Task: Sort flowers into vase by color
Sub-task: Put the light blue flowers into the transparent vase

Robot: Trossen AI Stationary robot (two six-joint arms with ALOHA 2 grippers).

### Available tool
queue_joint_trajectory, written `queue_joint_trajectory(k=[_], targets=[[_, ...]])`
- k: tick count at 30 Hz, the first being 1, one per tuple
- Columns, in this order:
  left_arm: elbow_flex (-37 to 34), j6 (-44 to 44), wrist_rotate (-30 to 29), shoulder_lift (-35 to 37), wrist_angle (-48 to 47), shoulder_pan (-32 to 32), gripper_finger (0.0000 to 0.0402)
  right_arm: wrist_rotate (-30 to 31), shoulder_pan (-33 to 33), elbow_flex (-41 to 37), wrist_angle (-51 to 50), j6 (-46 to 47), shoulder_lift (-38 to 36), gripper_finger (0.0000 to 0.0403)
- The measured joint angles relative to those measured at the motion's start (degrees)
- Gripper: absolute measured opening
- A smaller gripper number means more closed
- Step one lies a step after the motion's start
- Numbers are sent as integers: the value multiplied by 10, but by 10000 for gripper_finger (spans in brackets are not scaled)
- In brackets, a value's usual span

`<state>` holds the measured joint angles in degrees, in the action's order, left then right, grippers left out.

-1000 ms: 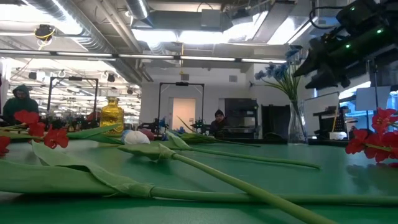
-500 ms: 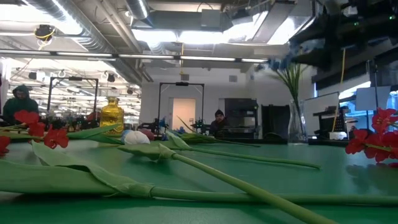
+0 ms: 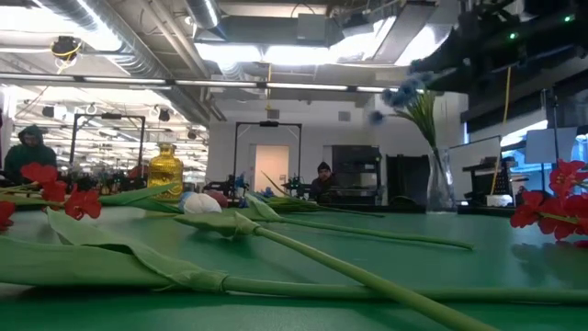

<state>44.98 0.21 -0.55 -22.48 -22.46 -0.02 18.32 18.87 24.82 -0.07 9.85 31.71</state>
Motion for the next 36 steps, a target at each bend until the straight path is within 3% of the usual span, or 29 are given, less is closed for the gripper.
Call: queue_joint_trajectory(k=[6,21,26,30,36], targets=[[0,0,0,0,0,0,0,75,32,17,-27,-29,-9,337],[0,0,0,0,0,0,0,65,55,184,-362,6,-7,337],[0,0,0,0,0,0,0,-89,55,187,-326,-1,-6,337],[0,0,0,0,0,0,0,-193,39,187,-243,-33,43,337],[0,0,0,0,0,0,0,-190,-40,187,-79,-78,176,337]])
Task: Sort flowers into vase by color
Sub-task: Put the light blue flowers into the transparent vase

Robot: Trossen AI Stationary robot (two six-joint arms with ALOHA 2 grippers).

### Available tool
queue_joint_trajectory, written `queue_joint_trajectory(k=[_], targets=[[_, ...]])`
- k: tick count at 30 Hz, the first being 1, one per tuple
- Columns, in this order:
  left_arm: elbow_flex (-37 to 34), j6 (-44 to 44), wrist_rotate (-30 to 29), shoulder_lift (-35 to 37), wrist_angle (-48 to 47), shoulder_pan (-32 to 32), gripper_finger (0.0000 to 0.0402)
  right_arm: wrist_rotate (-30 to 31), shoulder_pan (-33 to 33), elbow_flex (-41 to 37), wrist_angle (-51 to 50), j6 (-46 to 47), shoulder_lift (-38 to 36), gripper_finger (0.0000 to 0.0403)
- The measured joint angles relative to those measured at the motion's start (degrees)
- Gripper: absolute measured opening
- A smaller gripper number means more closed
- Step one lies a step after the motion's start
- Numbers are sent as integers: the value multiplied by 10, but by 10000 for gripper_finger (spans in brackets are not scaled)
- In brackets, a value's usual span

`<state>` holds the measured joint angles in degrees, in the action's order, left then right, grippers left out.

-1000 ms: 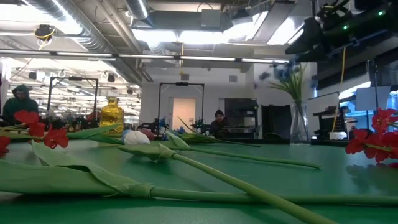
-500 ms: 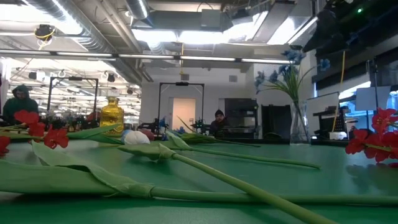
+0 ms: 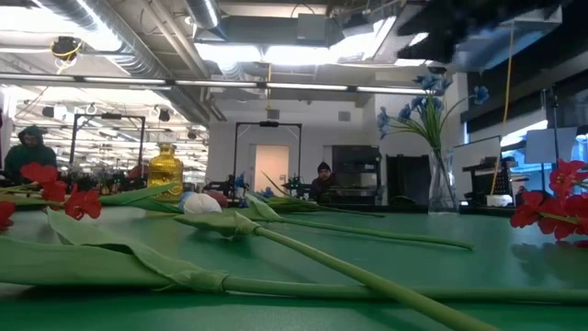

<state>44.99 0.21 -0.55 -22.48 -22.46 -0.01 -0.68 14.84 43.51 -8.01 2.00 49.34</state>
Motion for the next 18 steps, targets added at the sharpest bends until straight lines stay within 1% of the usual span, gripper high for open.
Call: queue_joint_trajectory(k=[4,7,11,18], targets=[[0,0,0,0,0,0,0,27,-33,0,79,-18,98,337],[0,0,0,0,0,0,0,54,-37,7,104,-23,166,337],[0,0,0,0,0,0,0,87,-36,41,100,-21,254,337],[0,0,0,0,0,0,0,157,-32,141,18,-19,402,337]])
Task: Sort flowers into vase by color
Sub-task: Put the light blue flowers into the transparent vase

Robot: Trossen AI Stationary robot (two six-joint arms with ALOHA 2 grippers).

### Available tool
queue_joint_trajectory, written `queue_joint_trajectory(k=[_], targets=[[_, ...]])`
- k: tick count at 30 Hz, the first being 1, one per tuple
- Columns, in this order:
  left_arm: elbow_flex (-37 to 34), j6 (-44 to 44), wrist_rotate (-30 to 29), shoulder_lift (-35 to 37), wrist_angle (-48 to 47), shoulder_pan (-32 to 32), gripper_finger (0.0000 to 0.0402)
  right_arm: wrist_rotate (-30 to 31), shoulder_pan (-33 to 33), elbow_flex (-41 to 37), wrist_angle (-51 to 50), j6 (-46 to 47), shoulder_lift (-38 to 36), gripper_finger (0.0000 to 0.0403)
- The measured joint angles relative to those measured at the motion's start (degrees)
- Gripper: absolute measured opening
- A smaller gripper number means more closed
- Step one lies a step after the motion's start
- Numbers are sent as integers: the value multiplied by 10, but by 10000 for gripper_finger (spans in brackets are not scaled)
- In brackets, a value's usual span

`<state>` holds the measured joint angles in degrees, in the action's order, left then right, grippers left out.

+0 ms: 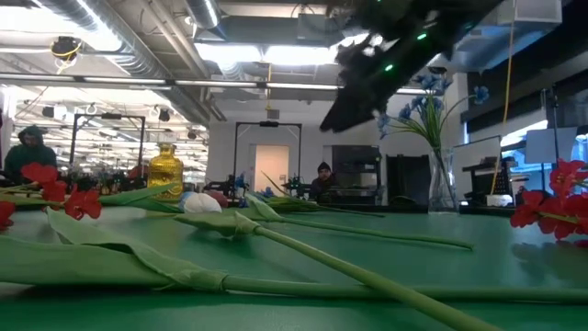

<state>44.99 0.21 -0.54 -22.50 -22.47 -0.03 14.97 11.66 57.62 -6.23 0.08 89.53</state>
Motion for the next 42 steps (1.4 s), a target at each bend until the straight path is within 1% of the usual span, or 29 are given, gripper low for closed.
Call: queue_joint_trajectory(k=[2,6,10,14,20,30,32,34,36,39,42], targets=[[0,0,0,0,0,0,0,4,7,31,-39,13,36,337],[0,0,0,0,0,0,0,4,33,78,-73,30,96,337],[0,0,0,0,0,0,0,-31,66,103,-67,46,136,337],[0,0,0,0,0,0,0,-53,95,112,-65,56,169,337],[0,0,0,0,1,0,0,-55,121,112,-71,59,205,337],[0,0,0,0,2,0,0,-56,120,112,-69,60,239,336],[0,0,0,0,2,0,0,-56,120,112,-69,61,240,331],[0,0,0,0,2,0,0,-57,120,112,-69,61,241,316],[0,0,0,0,2,0,0,-63,120,112,-69,61,241,290],[0,0,0,0,2,0,0,-89,120,112,-70,61,241,233],[0,0,0,0,2,0,0,-118,120,112,-71,61,241,164]])
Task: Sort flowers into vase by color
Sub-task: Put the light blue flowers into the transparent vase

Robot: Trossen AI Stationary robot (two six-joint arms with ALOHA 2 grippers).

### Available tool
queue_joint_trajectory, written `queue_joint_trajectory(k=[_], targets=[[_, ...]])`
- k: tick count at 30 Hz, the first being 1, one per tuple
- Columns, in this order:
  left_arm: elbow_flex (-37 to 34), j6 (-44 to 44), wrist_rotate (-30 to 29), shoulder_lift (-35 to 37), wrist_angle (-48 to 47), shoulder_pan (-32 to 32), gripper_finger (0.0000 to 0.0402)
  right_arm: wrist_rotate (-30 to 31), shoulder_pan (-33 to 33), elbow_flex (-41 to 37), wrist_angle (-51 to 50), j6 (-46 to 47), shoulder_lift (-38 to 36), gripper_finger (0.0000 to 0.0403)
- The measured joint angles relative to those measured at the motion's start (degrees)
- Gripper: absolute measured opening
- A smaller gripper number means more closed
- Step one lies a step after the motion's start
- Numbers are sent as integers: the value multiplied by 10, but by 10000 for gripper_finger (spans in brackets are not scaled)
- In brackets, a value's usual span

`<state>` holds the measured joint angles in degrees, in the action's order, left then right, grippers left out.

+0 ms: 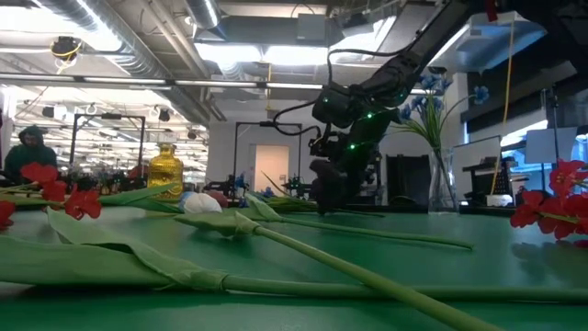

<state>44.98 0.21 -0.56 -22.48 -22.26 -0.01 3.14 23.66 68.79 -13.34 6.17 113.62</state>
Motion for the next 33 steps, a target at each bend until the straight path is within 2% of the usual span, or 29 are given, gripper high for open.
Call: queue_joint_trajectory(k=[5,7,13,18,23,27,33], targets=[[0,0,0,0,0,0,0,-57,1,0,-1,-5,0,47],[0,0,0,0,0,0,0,-77,1,0,-2,-6,-1,16],[0,0,0,0,0,0,0,-111,-2,-2,-18,-4,-36,32],[0,0,0,0,0,0,0,-124,-1,-1,-21,-4,-108,9],[0,0,0,0,0,0,0,-118,-11,-3,-15,-6,-212,17],[0,0,0,0,0,0,0,-100,-21,-27,15,-17,-307,7],[0,0,0,0,0,0,0,-59,-39,-134,140,-25,-461,10]])
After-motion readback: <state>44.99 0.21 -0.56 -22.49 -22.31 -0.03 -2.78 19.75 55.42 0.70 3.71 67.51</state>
